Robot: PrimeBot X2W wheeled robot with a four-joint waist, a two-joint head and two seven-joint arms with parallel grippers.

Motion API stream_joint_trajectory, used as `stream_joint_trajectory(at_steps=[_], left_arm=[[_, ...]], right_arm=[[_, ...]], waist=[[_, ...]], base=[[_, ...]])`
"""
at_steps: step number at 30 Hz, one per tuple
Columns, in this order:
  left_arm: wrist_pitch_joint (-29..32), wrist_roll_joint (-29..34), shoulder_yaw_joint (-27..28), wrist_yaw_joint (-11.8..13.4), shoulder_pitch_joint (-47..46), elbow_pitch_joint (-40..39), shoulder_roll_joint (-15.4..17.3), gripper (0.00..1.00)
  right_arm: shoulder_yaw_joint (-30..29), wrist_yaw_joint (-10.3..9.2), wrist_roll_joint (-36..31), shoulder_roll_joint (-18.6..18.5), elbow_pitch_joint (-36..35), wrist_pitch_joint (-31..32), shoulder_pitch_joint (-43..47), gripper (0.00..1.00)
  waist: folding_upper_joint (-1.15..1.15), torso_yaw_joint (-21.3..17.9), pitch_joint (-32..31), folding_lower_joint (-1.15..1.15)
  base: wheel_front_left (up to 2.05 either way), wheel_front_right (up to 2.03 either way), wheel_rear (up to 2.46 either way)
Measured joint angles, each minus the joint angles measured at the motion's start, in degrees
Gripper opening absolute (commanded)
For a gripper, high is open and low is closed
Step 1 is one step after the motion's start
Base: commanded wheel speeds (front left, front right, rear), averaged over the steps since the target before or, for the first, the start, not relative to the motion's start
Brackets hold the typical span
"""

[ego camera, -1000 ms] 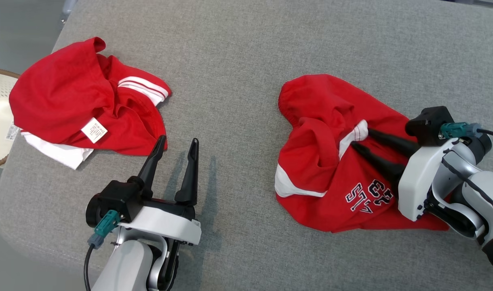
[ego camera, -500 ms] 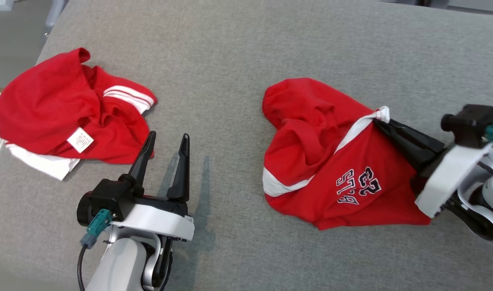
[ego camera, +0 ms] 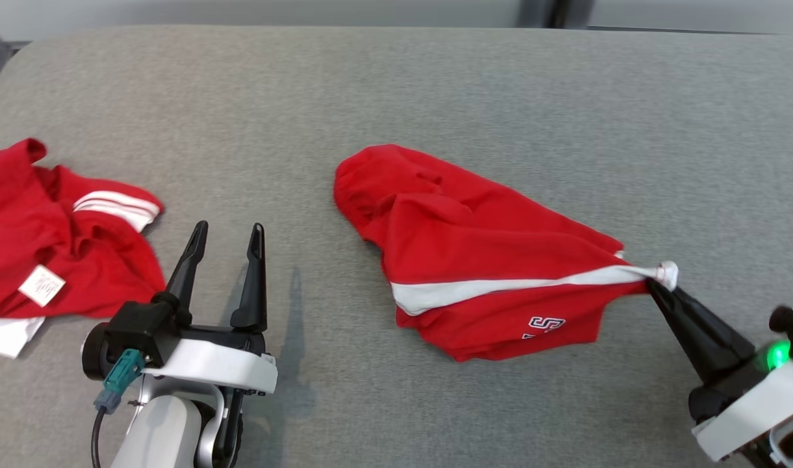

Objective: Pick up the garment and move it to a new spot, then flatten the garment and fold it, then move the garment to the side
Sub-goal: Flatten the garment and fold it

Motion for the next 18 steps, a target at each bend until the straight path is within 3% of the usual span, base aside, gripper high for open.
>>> stream_joint_trajectory(at_steps=[6,11,12,13,14,18], left_arm=[[1.2,0.0,-0.1,0.5,0.2,-1.3,0.6,1.00],[2.2,0.1,-0.5,0.7,0.1,-2.0,0.9,1.00],[2.3,0.1,-0.5,0.8,0.1,-2.1,1.0,1.00],[2.4,0.1,-0.6,0.8,0.1,-2.2,1.2,1.00],[2.4,0.1,-0.6,0.8,0.1,-2.2,1.3,1.00],[2.6,0.1,-0.6,1.1,0.2,-2.6,1.5,1.00]], right_arm=[[-5.3,0.00,-3.6,6.7,2.7,0.9,6.6,0.00],[-2.5,0.01,-5.5,9.6,9.3,-0.4,4.7,0.00],[-2.0,0.00,-5.1,10.2,10.3,-1.0,4.3,0.29],[-1.4,0.00,-5.1,10.5,11.6,-1.5,3.8,0.85],[-0.8,0.00,-4.8,10.9,12.7,-1.7,3.6,1.00],[-0.7,0.00,-4.1,12.1,15.5,-3.6,3.6,1.00]], waist=[[0.00,-3.4,-0.2,0.00],[0.00,-4.7,0.3,0.00],[0.00,-4.9,0.4,0.00],[0.00,-5.0,0.4,0.00],[0.00,-5.0,0.3,0.00],[0.00,-5.3,-0.1,0.00]], base=[[0.00,0.00,0.00],[0.00,0.00,0.00],[0.00,0.00,0.00],[0.00,0.00,0.00],[0.00,0.00,0.00],[0.00,0.00,0.00]])
